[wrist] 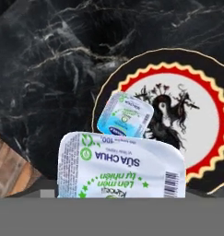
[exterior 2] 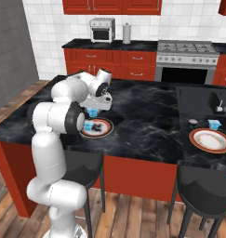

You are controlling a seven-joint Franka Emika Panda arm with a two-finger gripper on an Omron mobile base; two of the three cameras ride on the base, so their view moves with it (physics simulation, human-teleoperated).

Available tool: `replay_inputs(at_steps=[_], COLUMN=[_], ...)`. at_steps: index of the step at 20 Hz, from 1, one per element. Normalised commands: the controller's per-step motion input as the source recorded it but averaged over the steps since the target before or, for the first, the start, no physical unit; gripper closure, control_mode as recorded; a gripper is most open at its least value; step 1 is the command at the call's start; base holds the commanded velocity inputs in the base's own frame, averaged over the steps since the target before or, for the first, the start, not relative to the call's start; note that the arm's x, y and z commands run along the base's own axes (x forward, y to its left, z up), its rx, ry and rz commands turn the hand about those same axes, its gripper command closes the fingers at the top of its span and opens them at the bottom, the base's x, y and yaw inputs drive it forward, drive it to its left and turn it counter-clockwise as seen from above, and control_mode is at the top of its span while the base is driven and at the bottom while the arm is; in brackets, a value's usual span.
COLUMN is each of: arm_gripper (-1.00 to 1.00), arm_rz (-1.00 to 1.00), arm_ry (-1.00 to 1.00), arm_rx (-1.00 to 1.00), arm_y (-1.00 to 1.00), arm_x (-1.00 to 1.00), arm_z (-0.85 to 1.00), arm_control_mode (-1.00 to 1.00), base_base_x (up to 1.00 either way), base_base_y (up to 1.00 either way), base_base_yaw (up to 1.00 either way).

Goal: Place two yogurt containers on each plate.

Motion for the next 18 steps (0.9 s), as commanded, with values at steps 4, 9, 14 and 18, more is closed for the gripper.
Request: replay_inputs(at_steps=[4,9,14,18], arm_gripper=[1.00,1.00,1.00,1.00], arm_rz=[-0.01,0.00,0.00,0.00], arm_ry=[-0.06,-0.11,0.03,0.06], arm_rx=[0.09,0.03,-0.12,-0.06], arm_y=[-0.57,-0.03,0.09,0.00], arm_x=[-0.14,0.12,0.27,0.37], arm_z=[-0.33,-0.27,-0.28,-0.06], arm_control_mode=[-1.00,-1.00,-1.00,-1.00], base_base_x=[0.00,0.00,0.00,0.00], base_base_y=[0.00,0.00,0.00,0.00], base_base_yaw=[0.00,0.00,0.00,0.00])
